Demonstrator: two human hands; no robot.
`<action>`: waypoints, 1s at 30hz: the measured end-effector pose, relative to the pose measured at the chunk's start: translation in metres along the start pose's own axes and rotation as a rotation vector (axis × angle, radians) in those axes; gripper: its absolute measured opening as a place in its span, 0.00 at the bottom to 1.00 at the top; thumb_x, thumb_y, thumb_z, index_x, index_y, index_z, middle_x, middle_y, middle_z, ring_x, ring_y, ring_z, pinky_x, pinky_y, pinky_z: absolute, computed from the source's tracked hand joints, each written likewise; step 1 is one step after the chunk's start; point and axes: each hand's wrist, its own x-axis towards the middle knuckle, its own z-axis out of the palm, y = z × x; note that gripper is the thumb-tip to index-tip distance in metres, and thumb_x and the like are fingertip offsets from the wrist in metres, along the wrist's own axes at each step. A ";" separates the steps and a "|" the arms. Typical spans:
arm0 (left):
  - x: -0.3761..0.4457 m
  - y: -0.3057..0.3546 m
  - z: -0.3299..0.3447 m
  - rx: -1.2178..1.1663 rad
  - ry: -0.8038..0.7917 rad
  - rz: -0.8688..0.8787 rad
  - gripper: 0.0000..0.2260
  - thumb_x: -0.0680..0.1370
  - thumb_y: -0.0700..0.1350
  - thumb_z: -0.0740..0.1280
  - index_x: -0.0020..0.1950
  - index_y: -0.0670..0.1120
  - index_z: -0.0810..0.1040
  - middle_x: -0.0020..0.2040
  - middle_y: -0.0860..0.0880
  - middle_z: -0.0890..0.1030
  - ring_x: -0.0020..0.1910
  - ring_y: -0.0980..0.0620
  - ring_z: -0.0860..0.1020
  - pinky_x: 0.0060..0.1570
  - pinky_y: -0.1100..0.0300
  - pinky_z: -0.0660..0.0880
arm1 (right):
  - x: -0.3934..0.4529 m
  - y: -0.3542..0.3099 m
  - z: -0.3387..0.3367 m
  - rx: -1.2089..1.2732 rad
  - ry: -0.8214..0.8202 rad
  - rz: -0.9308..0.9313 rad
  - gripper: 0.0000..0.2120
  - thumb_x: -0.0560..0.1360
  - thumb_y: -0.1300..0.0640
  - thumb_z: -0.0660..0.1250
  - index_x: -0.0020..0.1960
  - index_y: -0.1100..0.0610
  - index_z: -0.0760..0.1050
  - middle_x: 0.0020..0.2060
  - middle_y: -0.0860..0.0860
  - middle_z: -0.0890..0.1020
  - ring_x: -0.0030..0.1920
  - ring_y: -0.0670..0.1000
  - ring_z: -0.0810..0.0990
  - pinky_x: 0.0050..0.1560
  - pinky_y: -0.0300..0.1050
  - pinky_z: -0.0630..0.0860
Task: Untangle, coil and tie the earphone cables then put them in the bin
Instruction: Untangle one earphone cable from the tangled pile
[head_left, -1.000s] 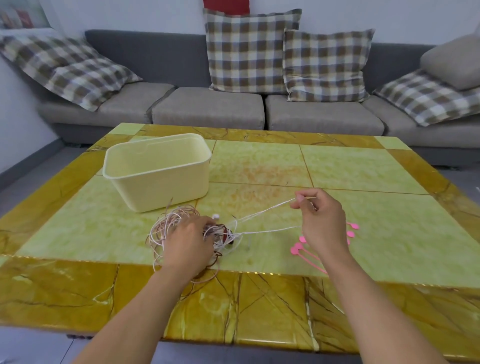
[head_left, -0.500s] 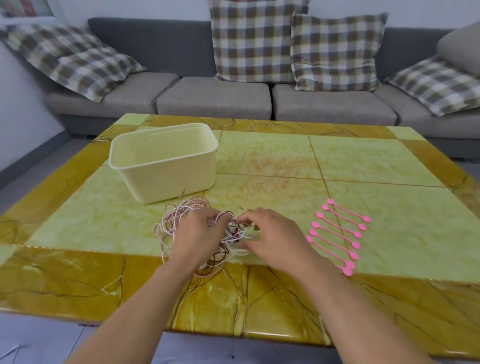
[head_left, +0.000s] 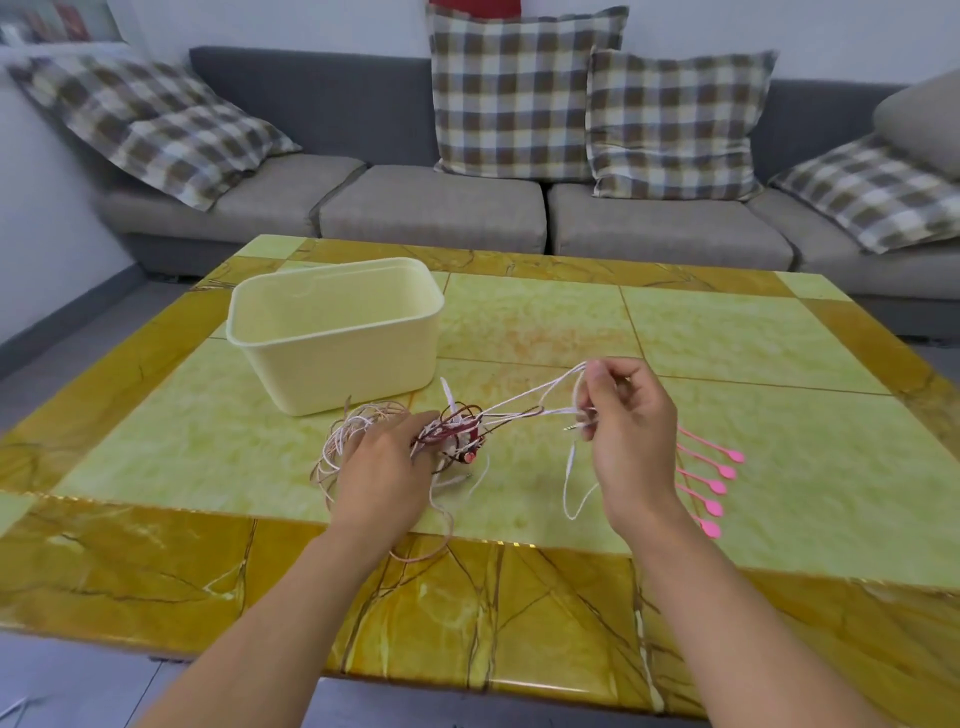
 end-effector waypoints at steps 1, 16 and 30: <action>0.000 0.000 0.000 -0.018 0.026 0.027 0.14 0.81 0.46 0.64 0.64 0.55 0.81 0.59 0.52 0.83 0.61 0.45 0.77 0.65 0.43 0.70 | 0.003 0.002 -0.003 -0.021 0.005 0.017 0.07 0.83 0.58 0.65 0.47 0.59 0.76 0.30 0.49 0.76 0.31 0.48 0.70 0.32 0.43 0.68; -0.010 0.021 -0.006 -0.485 0.066 -0.093 0.07 0.80 0.52 0.67 0.44 0.54 0.82 0.38 0.61 0.82 0.42 0.67 0.78 0.37 0.73 0.67 | -0.006 0.018 0.004 -0.627 -0.515 0.077 0.14 0.73 0.43 0.75 0.58 0.42 0.81 0.49 0.37 0.84 0.51 0.36 0.79 0.51 0.38 0.73; -0.009 0.025 -0.010 -0.295 -0.091 -0.106 0.26 0.80 0.66 0.57 0.32 0.47 0.66 0.30 0.52 0.71 0.33 0.52 0.69 0.64 0.34 0.66 | -0.015 0.015 0.009 -0.606 -0.532 0.005 0.12 0.81 0.43 0.65 0.44 0.46 0.82 0.38 0.43 0.85 0.41 0.47 0.82 0.46 0.49 0.78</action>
